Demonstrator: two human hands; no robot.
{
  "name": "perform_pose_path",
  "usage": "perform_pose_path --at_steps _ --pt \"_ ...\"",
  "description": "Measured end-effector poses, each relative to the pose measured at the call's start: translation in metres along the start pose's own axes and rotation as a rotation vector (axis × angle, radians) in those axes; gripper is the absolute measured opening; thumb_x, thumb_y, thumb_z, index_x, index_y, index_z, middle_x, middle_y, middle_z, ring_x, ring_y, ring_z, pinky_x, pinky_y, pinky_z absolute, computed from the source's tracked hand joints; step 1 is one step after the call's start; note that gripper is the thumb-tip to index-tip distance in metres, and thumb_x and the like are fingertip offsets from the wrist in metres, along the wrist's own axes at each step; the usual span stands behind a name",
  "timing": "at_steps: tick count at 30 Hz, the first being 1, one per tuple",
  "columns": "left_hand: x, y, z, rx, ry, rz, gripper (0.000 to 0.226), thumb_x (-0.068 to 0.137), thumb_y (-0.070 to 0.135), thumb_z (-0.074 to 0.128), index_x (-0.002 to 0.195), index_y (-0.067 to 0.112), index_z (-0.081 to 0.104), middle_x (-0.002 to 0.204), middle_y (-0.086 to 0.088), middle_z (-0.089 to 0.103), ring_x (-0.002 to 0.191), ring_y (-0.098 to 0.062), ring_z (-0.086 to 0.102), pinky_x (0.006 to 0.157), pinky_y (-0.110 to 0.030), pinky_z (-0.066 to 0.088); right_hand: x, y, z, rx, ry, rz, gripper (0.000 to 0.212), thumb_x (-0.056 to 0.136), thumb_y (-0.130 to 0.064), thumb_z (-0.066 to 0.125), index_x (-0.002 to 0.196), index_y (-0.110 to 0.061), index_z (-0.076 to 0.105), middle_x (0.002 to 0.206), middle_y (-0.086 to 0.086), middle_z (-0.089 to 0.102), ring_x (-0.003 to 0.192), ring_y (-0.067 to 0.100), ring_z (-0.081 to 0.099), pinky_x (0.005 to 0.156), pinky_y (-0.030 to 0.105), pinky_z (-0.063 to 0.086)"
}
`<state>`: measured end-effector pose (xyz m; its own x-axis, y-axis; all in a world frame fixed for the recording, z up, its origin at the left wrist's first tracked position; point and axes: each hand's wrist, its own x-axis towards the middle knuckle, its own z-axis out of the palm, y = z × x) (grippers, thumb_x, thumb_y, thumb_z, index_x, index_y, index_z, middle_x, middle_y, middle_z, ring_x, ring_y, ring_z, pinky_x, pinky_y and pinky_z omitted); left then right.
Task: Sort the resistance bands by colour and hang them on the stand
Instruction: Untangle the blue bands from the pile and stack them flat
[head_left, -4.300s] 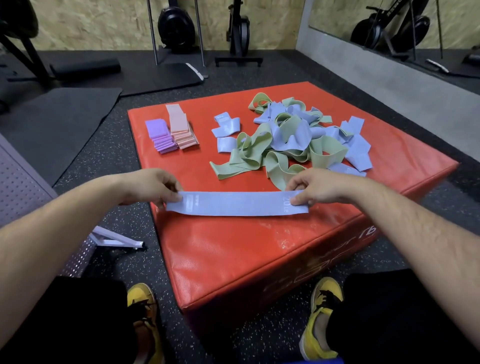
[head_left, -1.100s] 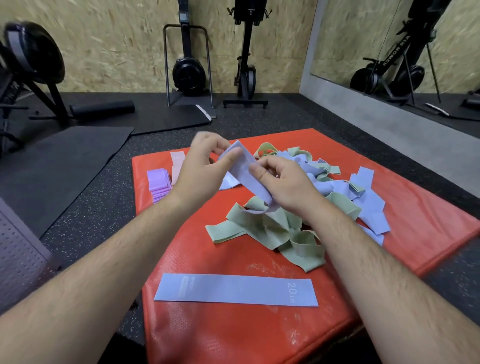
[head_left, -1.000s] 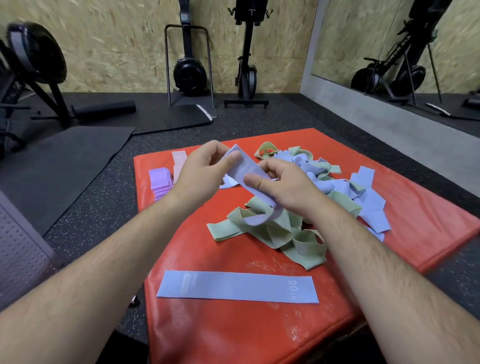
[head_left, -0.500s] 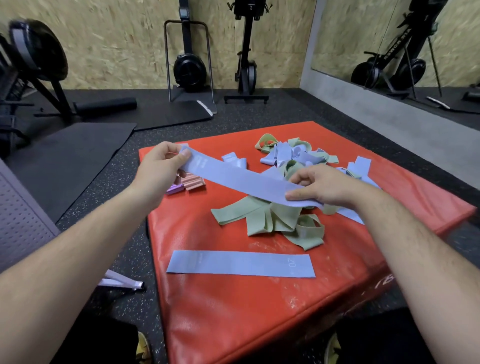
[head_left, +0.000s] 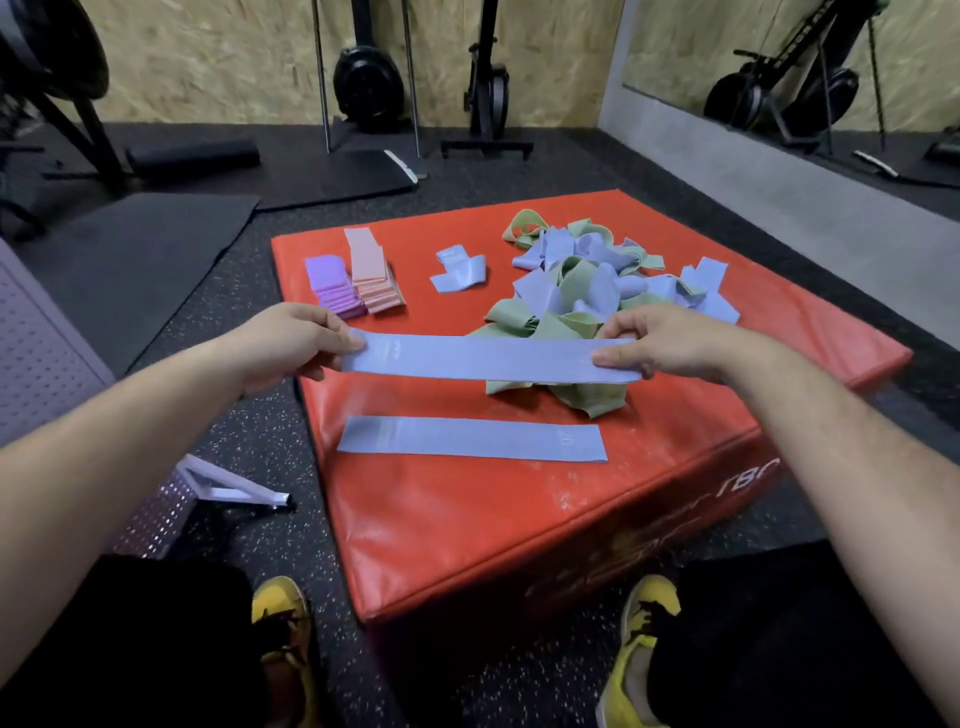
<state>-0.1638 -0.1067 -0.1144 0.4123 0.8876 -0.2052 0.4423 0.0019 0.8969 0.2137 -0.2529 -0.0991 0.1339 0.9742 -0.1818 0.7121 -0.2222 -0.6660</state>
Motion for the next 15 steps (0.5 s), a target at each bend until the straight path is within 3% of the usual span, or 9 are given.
perform_pose_path --at_steps 5,9,12,15 --pt "-0.006 -0.014 0.005 0.039 -0.01 -0.038 0.019 0.085 0.009 0.075 0.075 0.014 0.06 0.063 0.0 0.063 0.052 -0.007 0.056 0.05 -0.019 0.041 -0.006 0.009 0.016 0.075 -0.034 0.034 0.005 0.09 -0.007 0.071 0.092 -0.011 0.069 0.058 -0.011 0.062 0.057 0.009 0.053 0.062 0.029 0.047" --pt "-0.007 -0.028 0.011 0.127 -0.001 -0.063 0.022 0.084 0.004 0.075 0.075 0.013 0.057 0.066 -0.005 0.058 0.055 -0.014 0.052 0.042 -0.016 0.04 -0.008 0.018 0.041 -0.025 -0.118 0.051 0.012 0.087 0.002 0.069 0.094 -0.007 0.067 0.07 0.003 0.064 0.061 0.019 0.056 0.066 0.038 0.047" --pt "-0.008 -0.039 0.016 0.209 -0.013 -0.103 0.019 0.085 0.004 0.074 0.078 0.012 0.058 0.066 -0.006 0.057 0.058 -0.016 0.05 0.04 -0.016 0.039 -0.009 0.02 0.058 -0.16 -0.135 0.05 0.018 0.088 0.004 0.065 0.098 -0.011 0.065 0.079 0.007 0.064 0.062 0.018 0.057 0.063 0.031 0.049" --pt "-0.006 -0.051 0.021 0.27 -0.019 -0.123 0.018 0.085 0.004 0.074 0.08 0.011 0.058 0.067 -0.008 0.059 0.059 -0.018 0.054 0.05 -0.023 0.042 -0.006 0.025 0.063 -0.183 -0.098 0.05 0.022 0.087 0.001 0.067 0.101 -0.016 0.062 0.076 0.004 0.061 0.058 0.015 0.056 0.055 0.024 0.045"
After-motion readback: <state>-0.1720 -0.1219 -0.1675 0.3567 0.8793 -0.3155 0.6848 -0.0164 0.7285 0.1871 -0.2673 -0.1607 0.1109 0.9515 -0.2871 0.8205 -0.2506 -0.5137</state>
